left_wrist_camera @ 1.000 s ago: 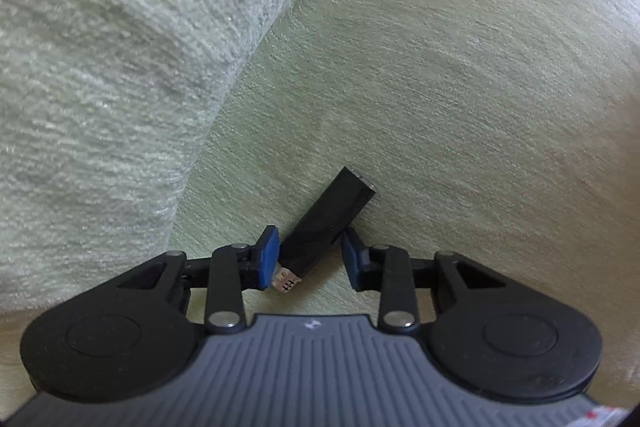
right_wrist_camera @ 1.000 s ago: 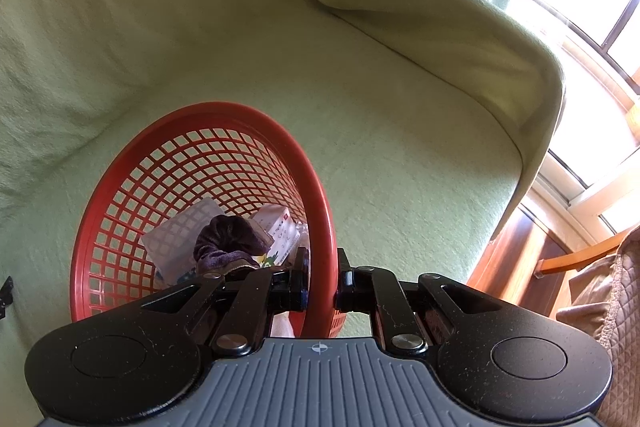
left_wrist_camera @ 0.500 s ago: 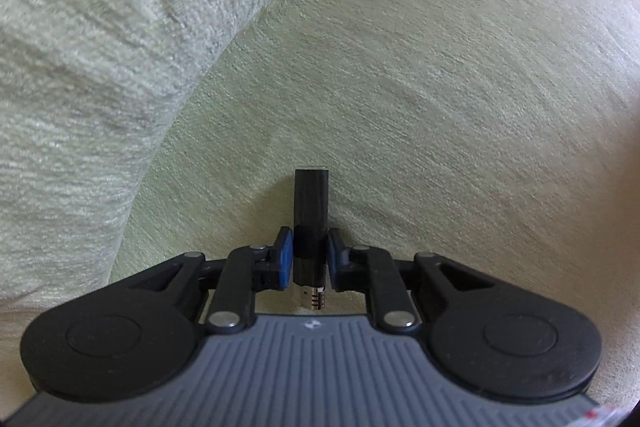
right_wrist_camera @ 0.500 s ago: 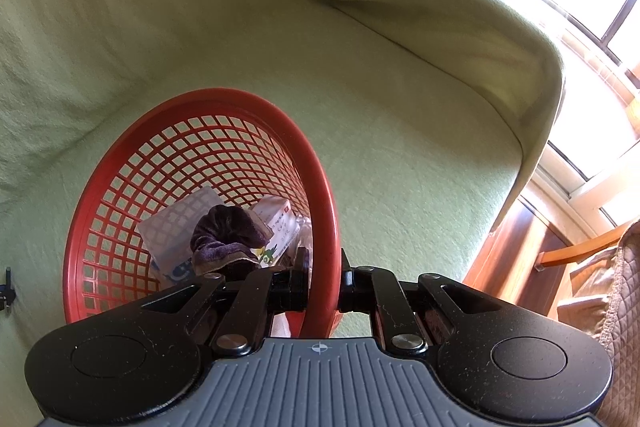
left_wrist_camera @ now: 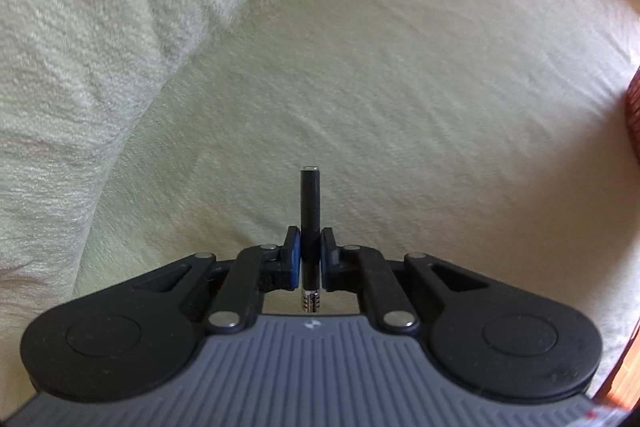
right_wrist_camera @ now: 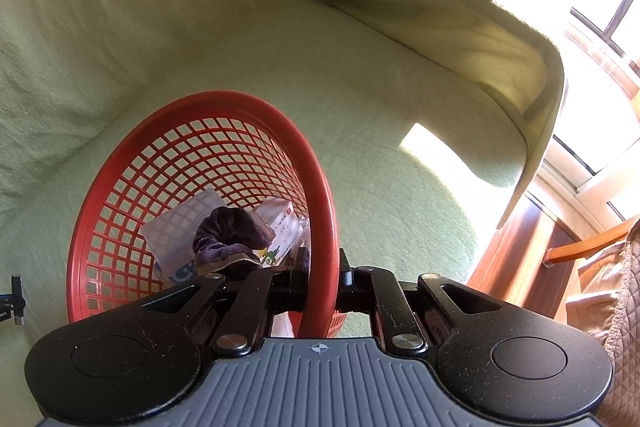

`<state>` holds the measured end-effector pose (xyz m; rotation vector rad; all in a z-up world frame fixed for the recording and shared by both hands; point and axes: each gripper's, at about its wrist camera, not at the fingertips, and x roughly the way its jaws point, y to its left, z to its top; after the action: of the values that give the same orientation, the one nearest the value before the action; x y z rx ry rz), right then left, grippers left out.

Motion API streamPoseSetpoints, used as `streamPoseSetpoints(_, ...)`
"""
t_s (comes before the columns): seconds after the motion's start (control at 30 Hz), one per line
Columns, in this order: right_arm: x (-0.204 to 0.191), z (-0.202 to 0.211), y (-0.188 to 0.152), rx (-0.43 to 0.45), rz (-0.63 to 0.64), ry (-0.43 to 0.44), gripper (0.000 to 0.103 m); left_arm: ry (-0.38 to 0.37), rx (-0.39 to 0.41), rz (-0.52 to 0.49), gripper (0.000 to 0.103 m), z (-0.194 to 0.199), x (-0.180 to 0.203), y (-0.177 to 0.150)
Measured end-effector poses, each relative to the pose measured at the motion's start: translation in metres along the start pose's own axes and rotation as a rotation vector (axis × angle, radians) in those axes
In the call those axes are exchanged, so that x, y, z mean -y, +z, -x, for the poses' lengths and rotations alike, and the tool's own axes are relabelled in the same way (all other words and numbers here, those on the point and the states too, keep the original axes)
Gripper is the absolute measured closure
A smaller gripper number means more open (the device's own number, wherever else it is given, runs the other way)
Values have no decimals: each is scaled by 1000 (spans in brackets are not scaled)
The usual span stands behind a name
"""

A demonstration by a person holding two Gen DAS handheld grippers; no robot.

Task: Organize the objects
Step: 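Move the left gripper to the black USB stick and grasp it, then carry the USB stick into the red basket and open the left gripper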

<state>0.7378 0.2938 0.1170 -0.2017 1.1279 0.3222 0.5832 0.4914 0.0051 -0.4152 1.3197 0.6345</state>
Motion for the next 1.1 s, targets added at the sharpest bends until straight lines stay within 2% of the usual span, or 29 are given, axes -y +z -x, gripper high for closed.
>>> streamPoseSetpoints(0.13, -2, 1, 2, 5, 5, 4, 95, -60, 33, -19, 97, 30, 39, 22)
streamPoseSetpoints(0.27, -4, 0, 4, 13, 13, 9, 95, -121, 70, -46, 97, 72, 74, 30)
streamPoseSetpoints(0.47, -7, -2, 9, 20, 36, 15, 95, -153, 88, -84, 97, 114, 116, 52)
streamPoseSetpoints(0.53, -6, -3, 10, 20, 39, 16, 95, -166, 100, -101, 97, 111, 128, 58)
streamPoseSetpoints(0.8, -4, -7, 11, 16, 35, 24, 95, -267, 148, -182, 97, 147, 186, 82)
streamPoseSetpoints(1.1, -5, -5, 10, 20, 35, 36, 95, -314, 135, -209, 97, 138, 229, 94)
